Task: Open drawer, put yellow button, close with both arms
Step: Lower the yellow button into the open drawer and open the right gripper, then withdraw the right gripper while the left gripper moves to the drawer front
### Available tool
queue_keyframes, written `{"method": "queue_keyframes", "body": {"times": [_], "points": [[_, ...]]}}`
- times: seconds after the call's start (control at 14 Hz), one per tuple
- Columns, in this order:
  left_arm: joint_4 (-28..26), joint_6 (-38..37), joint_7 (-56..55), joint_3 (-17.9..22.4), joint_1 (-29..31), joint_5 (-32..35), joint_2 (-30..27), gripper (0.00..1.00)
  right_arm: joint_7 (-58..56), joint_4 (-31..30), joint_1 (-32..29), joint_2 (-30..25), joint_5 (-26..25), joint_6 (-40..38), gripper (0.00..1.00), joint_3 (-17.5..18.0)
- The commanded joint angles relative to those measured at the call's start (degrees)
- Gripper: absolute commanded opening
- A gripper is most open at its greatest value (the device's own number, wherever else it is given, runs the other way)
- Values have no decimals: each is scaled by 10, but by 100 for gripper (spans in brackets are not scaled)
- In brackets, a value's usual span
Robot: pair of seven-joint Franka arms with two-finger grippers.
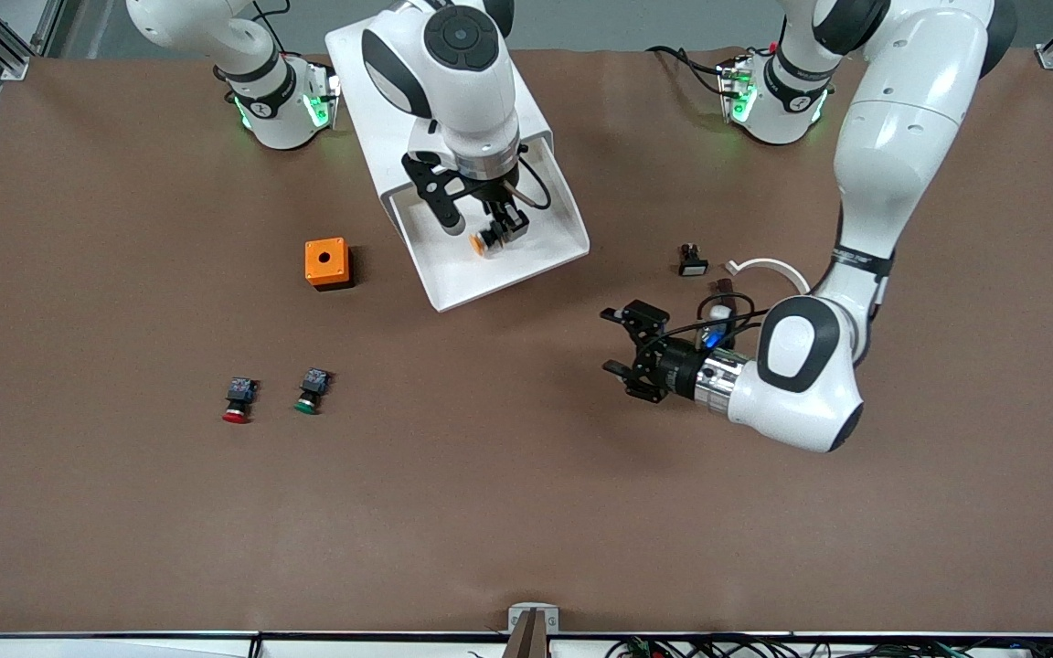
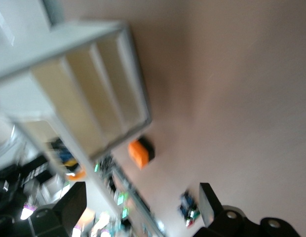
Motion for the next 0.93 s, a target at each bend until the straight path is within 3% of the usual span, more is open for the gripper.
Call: {"method": "queue_keyframes", "body": {"times": [0.0,0.14,0.43,0.64,0.86], "points": [[18,-13,25,-2,-2,121,-7,100,8,9,7,2,-12,-2,100,-8],[18,-13,62,-18,-9,217,-16,100,-23,18,-1,1,-12,-6,100,-12],[18,-13,135,-66,-17,333,-29,100,-268,30,-76,-15,-11,-62,100,-13],[15,-11,248,-112,-43,432,-28,100,-494,43,-179,-34,-11,-117,100,-14],[15,5,315,-123,-102,478,-29,100,-695,40,-269,-51,-12,-147,100,-14]]}}
